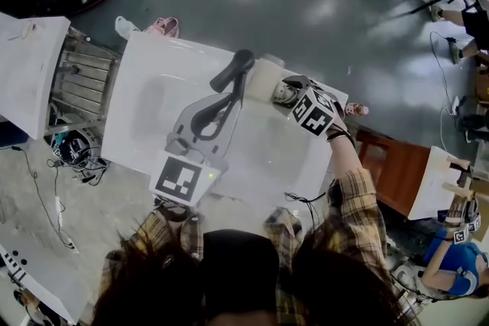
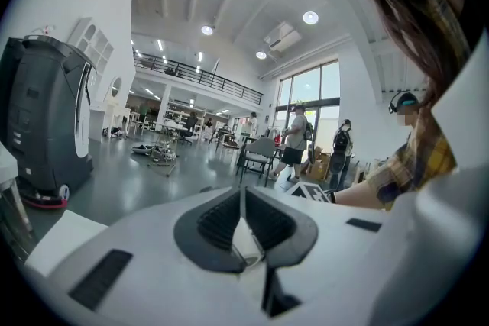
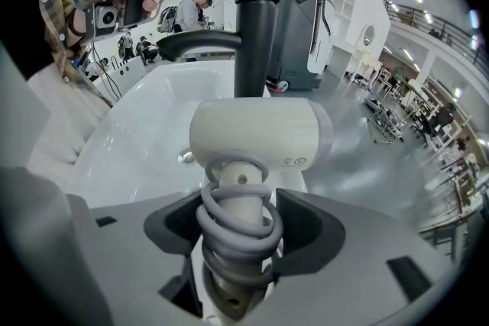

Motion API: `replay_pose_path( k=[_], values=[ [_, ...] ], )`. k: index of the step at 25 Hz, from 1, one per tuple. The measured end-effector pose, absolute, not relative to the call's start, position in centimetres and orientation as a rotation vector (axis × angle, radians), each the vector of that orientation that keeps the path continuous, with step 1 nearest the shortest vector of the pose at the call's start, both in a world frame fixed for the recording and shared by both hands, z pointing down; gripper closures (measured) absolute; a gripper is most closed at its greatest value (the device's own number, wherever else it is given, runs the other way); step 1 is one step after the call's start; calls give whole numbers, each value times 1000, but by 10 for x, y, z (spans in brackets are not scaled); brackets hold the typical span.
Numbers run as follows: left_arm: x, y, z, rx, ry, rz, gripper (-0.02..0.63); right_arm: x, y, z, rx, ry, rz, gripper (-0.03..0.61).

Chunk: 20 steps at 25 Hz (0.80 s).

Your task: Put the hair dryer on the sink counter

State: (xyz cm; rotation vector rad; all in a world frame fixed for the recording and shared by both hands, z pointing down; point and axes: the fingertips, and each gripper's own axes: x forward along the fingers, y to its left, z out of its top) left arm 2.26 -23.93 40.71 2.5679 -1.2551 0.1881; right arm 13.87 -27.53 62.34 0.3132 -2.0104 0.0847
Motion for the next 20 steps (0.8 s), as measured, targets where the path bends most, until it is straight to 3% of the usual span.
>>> replay_pose_path(
  k=[20],
  values=[
    [23,-233,367,2673,-1258,125,580,141,-267,546,489,-2106,43,316]
  ],
)
